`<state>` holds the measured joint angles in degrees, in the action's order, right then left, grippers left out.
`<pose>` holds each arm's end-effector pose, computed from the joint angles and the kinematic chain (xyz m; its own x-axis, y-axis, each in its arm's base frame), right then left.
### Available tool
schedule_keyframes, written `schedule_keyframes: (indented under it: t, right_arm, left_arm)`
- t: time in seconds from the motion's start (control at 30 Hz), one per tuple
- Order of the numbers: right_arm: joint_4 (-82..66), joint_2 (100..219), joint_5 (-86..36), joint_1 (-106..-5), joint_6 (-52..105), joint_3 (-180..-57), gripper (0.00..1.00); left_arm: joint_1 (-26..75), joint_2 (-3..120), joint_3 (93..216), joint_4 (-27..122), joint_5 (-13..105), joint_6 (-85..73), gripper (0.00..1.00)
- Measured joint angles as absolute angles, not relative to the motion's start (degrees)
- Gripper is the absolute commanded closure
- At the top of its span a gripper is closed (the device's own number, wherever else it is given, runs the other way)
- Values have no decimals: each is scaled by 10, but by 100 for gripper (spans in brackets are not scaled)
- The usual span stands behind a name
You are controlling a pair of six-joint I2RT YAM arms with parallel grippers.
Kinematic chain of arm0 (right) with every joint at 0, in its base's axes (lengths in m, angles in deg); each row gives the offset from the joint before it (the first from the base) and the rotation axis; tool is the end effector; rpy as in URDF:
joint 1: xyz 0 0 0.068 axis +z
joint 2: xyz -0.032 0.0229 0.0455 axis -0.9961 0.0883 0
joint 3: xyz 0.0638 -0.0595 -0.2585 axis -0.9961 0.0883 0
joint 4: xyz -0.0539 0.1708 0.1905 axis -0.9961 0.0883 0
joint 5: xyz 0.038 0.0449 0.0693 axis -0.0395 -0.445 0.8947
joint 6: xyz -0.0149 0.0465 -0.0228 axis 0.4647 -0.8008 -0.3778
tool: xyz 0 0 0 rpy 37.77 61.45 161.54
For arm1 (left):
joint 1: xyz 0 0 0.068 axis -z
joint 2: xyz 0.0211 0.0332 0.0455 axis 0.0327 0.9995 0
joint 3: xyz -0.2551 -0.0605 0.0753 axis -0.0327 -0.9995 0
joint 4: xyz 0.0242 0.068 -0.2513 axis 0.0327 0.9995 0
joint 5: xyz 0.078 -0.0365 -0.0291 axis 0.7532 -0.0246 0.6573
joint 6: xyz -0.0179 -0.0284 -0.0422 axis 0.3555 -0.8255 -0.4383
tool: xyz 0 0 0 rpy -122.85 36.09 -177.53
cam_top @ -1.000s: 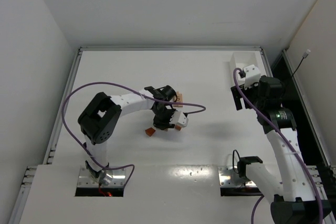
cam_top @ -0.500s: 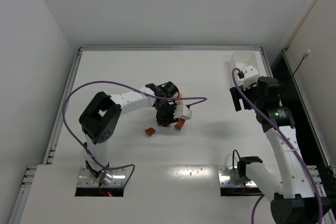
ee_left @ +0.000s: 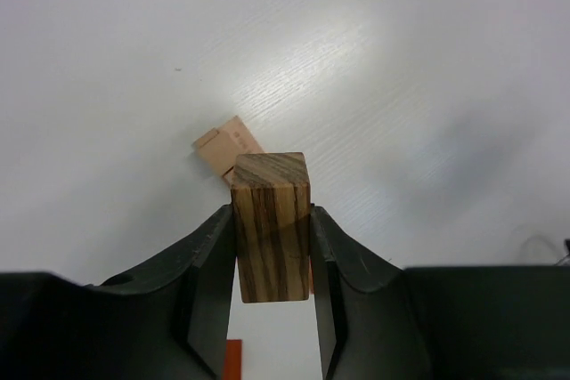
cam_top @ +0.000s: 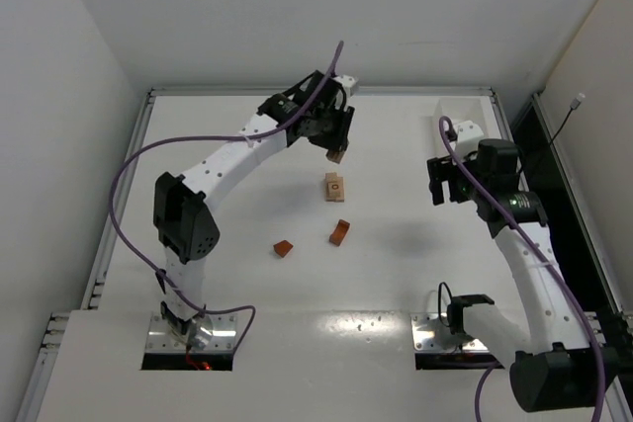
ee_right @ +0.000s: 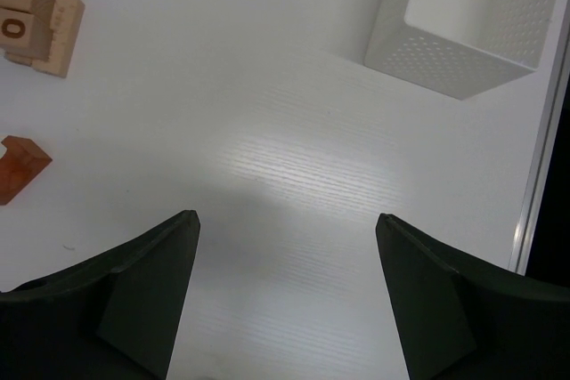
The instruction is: Build the wood block tower
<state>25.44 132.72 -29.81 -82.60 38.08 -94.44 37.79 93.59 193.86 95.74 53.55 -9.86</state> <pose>0.2013 0.0097 0.3092 -0.5957 -0.1068 -0.7961 -0.1241 0.9915 -0.0401 0.3326 -0.2767 0.3511 -0.6950 0.2203 -0.6844 0.4744 0.8558 -0.2063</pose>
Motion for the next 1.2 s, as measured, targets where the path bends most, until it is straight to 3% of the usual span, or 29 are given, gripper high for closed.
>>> schedule_keyframes:
  t: [0.57, 0.9, 1.2]
  right_arm:
    - [242, 1346, -271, -826, 329, -959, 23]
    - [240, 1347, -270, -830, 328, -959, 23]
    - [238, 1344, -258, -846, 318, -958, 23]
  left_arm:
    - [345, 1039, 1952, 992, 497, -278, 100]
    - [345, 1072, 1965, 1010, 623, -313, 100]
    - [360, 1085, 1969, 1020, 652, -332, 100]
